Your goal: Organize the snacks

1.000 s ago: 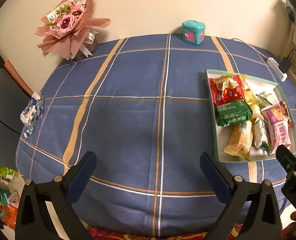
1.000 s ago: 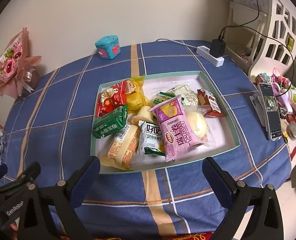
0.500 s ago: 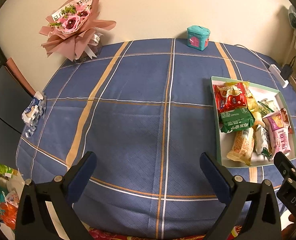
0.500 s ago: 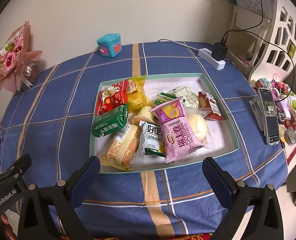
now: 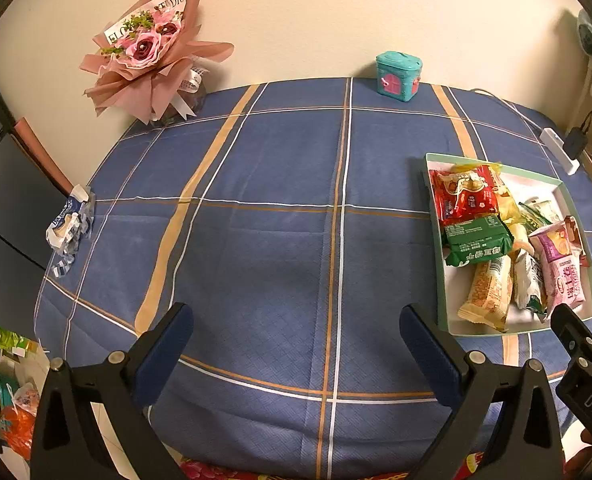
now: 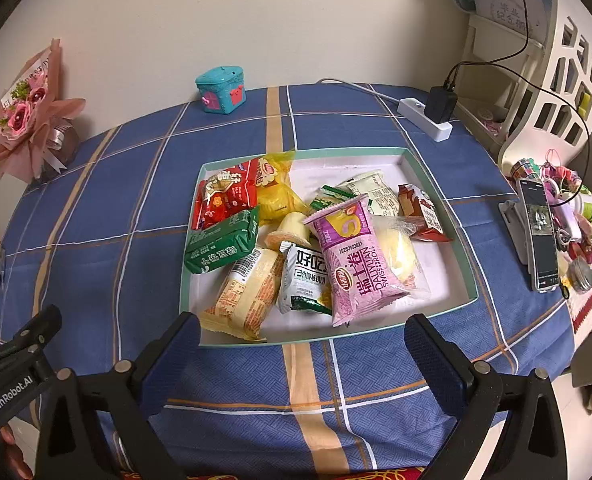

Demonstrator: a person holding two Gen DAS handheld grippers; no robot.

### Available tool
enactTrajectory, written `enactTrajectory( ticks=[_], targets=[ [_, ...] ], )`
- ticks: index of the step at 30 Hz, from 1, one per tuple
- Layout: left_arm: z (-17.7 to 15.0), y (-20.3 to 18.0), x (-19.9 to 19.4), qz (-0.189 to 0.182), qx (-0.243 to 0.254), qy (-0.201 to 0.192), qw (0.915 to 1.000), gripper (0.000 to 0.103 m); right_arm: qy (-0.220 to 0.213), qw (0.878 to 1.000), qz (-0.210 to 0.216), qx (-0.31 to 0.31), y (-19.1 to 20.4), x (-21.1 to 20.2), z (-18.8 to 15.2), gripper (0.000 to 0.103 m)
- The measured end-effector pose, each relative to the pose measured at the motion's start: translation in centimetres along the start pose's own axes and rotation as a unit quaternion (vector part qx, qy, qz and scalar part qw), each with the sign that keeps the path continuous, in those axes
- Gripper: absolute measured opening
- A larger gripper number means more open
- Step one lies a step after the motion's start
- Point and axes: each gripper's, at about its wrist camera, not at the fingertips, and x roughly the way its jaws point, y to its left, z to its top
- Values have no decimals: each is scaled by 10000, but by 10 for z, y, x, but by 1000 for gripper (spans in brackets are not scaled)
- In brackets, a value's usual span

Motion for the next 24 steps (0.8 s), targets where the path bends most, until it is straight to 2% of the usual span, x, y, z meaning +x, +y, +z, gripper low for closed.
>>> enactTrajectory(
  ticks=[24],
  targets=[
    [1, 2, 1, -4, 9, 3, 10000, 103, 23, 10000, -5, -29, 3, 2, -1, 103]
  ],
)
